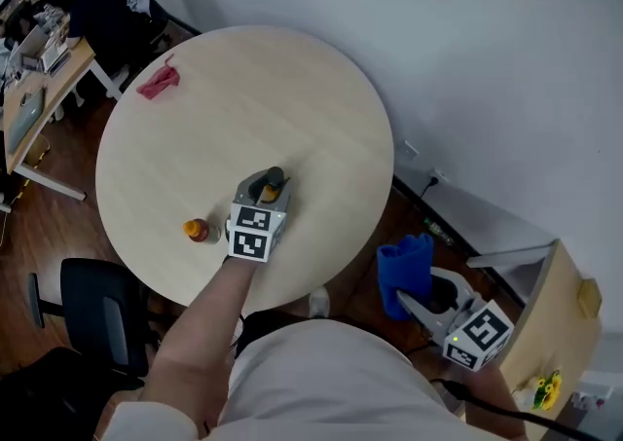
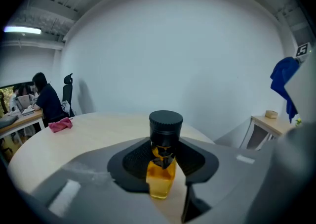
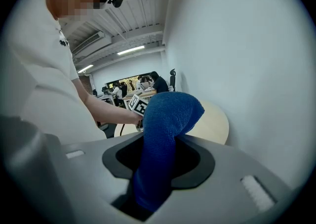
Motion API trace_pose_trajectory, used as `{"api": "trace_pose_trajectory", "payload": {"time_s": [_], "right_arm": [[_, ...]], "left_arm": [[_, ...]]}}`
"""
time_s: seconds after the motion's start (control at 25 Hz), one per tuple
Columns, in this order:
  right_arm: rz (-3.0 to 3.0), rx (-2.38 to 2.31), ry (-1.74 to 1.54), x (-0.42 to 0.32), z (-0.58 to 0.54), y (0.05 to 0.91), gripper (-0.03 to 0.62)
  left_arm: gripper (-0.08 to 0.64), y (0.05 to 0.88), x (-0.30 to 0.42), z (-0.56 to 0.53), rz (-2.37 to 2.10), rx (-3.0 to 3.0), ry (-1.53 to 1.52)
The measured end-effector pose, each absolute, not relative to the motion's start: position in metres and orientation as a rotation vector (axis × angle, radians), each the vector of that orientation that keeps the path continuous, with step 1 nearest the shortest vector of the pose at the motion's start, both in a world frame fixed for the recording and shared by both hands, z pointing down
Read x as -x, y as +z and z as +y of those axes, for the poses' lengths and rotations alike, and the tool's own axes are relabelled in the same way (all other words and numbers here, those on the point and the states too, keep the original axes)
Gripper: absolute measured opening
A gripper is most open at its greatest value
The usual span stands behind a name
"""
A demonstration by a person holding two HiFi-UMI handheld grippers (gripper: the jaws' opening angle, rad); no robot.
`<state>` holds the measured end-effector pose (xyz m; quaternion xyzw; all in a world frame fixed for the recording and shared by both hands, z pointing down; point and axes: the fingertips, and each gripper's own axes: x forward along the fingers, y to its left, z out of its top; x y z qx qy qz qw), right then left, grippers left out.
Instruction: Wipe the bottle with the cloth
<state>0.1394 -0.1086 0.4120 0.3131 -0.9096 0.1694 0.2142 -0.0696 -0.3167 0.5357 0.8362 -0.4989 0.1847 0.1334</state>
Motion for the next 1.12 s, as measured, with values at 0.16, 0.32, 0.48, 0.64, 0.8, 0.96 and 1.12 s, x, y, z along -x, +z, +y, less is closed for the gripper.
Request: {"api": "trace_pose_trajectory", "payload": {"time_s": [0.16,0.32,0.48,0.64,0.8,0.96,1.12], "right_arm": [[-2.578,-0.842,0.416,-0.101,-0.135,0.394,0.158],[-2.657,-0.754,0.318,-0.047,-0.163,0.370,0.158],[-2.708,-0.599,0.216,0.013,-0.180,0.351,0.158],[-2.685,-0.456,0.160,0.061,-0.192,0.349,0.158],[-2.641,-0.353,0.119,0.094,-0.194,0.358,0.158],[-2.645,-0.352,0.155,0.093,-0.200,0.359,0.158],[-2.658,-0.451,0.179,0.074,-0.214,0.359,0.158]], "left_arm": [[0.152,0.511,0.070,-0.298,-1.405,-2.475,0.521],[0.152,0.477,0.071,-0.274,-1.346,-2.544,0.518],[0.152,0.456,0.077,-0.253,-1.302,-2.576,0.524],[0.152,0.444,0.082,-0.241,-1.283,-2.596,0.545],[0.152,0.440,0.088,-0.226,-1.254,-2.616,0.575],[0.153,0.433,0.093,-0.219,-1.240,-2.637,0.592],[0.153,0.420,0.102,-0.215,-1.227,-2.649,0.555]]}}
